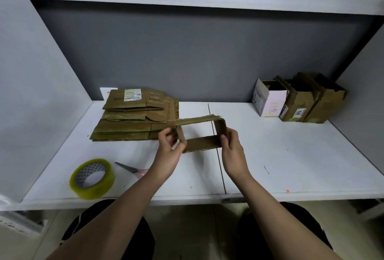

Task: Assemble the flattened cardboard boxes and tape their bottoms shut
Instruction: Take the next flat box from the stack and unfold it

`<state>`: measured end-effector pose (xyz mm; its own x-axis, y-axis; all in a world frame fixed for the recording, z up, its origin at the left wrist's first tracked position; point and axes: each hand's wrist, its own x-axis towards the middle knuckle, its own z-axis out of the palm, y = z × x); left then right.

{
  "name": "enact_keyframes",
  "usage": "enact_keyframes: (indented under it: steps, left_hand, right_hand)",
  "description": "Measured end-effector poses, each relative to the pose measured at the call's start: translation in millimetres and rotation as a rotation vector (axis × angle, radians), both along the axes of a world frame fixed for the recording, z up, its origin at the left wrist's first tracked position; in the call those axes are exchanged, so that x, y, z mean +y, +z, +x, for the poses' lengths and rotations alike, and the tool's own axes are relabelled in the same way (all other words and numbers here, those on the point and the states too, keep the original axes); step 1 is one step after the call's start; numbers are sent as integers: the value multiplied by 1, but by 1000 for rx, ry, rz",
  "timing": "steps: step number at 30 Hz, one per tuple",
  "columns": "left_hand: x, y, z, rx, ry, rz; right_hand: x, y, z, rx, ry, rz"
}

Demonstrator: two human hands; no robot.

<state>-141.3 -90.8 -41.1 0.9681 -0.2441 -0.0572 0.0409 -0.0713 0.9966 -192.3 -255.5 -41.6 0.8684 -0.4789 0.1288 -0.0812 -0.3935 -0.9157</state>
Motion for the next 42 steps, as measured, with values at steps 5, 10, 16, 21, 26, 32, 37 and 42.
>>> enact_keyframes:
  steps: [5,10,16,21,26,32,37,42]
  left_hand:
    - [0,-3,-2,-92,15,167]
    - [11,-9,-1,-42,-23,417]
    - [16,-5,-9,-60,-158,630]
    - [20,-14,-4,-80,-183,550]
    - [28,-37,6,-204,-202,460]
    - [29,-43,19,-237,-238,362]
    - [27,-44,25,-176,-291,316]
    - [27,-44,23,-233,-288,382]
  right_hand:
    - [3,-3,-4,138,0,-94]
    - [-1,-11,-3,199,4,-78]
    - [-8,-11,-6,318,135,6]
    - [-15,-13,-9,310,258,70]
    - [-21,-23,-11,229,368,12]
    - [-22,-20,-8,136,412,156]
    - [-22,-27,-4,147,470,216]
    - [-28,-35,1,171,510,237]
